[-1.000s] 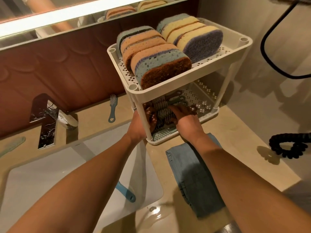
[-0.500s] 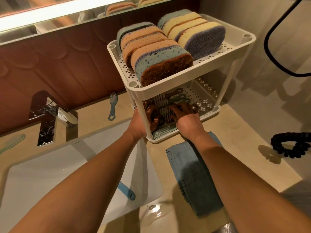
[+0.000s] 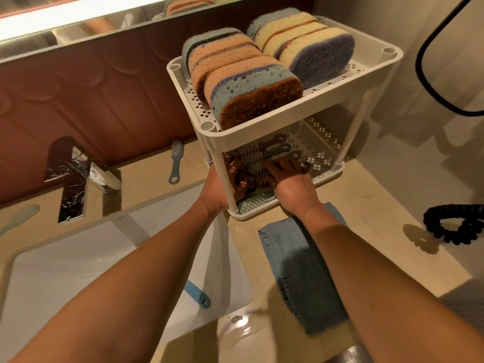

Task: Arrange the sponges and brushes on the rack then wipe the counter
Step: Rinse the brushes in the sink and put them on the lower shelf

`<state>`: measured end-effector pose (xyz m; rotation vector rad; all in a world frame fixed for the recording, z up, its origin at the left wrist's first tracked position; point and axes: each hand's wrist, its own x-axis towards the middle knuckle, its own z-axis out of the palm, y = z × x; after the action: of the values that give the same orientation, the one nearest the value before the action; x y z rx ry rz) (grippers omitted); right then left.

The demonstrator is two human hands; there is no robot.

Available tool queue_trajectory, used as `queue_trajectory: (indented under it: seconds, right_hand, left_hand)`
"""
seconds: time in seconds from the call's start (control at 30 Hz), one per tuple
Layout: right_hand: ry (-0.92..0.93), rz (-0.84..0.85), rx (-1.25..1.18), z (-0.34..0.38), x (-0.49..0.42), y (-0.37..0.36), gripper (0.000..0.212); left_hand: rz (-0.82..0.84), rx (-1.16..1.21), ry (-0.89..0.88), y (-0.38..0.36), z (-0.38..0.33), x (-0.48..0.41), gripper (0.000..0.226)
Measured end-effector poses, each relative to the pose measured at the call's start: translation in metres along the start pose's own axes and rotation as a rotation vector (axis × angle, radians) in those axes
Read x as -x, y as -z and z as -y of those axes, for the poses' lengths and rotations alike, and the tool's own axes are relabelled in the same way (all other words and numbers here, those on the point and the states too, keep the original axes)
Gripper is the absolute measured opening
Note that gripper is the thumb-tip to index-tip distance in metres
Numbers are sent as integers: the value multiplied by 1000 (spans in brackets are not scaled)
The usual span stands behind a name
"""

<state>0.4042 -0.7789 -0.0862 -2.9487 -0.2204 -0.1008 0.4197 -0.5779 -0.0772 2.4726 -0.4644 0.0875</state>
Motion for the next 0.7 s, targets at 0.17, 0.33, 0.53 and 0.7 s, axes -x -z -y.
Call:
queue_trajectory:
  seconds: [0.17,0.33,0.53,0.7]
  right_hand:
    - [19,-3,-22,0,-1,1,51]
    - [1,38,-86,1,-1,4,51]
    - [-17,51,-97,1,-1,4,52]
    - [-21,28,-87,1,0,4,53]
  left_hand:
    - [29,103,54,-3,5,1,57]
    - [26,78,38,-2,4,0,57]
    - [21,75,23,-2,3,1,52]
    - [11,83,27,-2,3,0,51]
